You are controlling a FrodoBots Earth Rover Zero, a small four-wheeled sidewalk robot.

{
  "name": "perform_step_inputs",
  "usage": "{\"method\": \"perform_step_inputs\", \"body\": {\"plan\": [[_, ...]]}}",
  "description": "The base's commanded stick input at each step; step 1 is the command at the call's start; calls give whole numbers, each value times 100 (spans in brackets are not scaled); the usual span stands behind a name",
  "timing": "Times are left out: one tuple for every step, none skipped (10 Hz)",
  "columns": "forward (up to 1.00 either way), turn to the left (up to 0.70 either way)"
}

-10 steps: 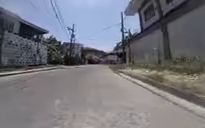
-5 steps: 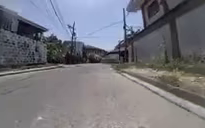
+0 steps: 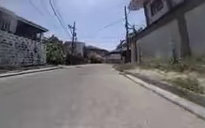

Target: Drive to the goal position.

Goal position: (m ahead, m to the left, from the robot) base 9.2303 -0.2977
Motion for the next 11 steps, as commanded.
{"method": "perform_step_inputs", "body": {"plan": [[100, 2], [100, 2], [100, -19], [100, -38], [100, -36], [100, 2], [100, 2], [100, 2], [100, 2], [100, 2], [100, 2]]}}
